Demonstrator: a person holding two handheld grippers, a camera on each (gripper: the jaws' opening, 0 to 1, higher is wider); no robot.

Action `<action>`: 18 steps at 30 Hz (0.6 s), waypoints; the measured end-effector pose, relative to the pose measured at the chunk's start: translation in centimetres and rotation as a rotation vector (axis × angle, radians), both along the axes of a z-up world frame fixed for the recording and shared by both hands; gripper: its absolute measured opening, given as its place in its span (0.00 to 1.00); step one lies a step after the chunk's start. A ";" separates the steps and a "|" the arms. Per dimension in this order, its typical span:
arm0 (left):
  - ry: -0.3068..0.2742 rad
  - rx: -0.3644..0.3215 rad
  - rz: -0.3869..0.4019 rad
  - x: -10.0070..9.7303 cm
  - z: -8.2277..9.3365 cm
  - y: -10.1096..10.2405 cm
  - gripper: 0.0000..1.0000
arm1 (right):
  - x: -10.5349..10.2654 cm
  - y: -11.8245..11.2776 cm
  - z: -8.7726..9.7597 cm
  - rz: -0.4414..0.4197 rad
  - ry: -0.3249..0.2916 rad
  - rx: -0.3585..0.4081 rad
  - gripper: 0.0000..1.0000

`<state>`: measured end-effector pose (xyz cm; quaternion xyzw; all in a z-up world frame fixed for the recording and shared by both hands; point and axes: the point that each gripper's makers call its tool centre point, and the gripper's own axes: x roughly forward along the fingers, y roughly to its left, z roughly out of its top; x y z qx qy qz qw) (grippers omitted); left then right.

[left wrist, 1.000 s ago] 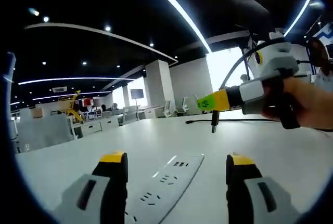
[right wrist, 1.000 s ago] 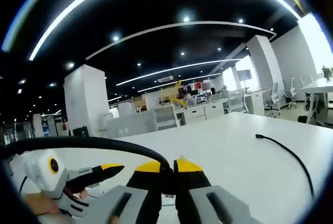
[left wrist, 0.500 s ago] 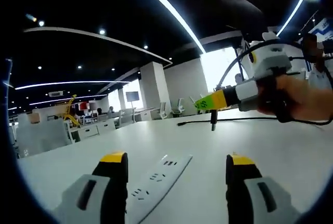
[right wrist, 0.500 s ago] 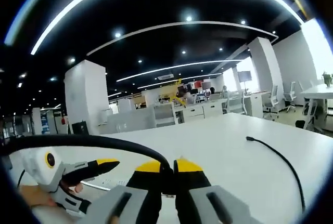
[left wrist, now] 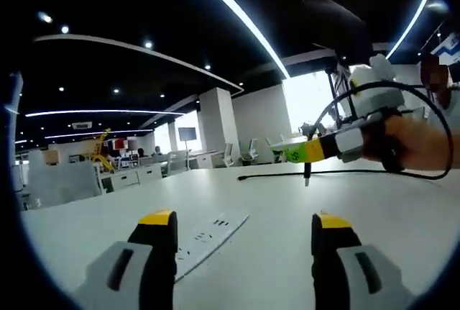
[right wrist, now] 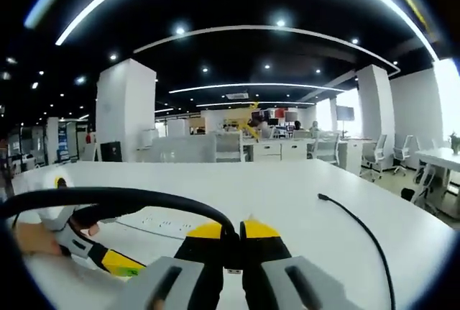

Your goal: Locate the USB plug end of the data cable currently connected to the USB port on the desk. Grip the plug, withdraw it from the port, and place it onto the desktop.

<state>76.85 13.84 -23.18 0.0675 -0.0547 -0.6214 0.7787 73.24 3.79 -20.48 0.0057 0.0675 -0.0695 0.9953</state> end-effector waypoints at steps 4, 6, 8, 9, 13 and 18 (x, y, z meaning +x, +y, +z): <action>-0.013 0.023 0.015 -0.9 -0.1 1.4 0.77 | -0.7 0.4 -0.1 0.017 0.005 -0.014 0.09; -0.006 0.020 0.020 -0.6 0.1 1.9 0.78 | -0.9 0.8 -0.2 0.035 0.017 -0.026 0.09; 0.012 -0.002 0.023 -1.4 0.4 2.7 0.78 | -1.0 1.6 -0.5 0.068 0.039 -0.058 0.09; 0.014 -0.002 0.022 -1.6 0.3 3.0 0.79 | -1.0 1.8 -0.8 0.080 0.064 -0.084 0.09; 0.008 0.013 0.020 -2.6 -0.1 3.8 0.79 | -1.4 2.9 -1.5 0.110 0.130 -0.171 0.09; -0.011 0.009 -0.005 -4.0 0.2 4.1 0.78 | -1.6 3.7 -2.1 0.145 0.217 -0.296 0.09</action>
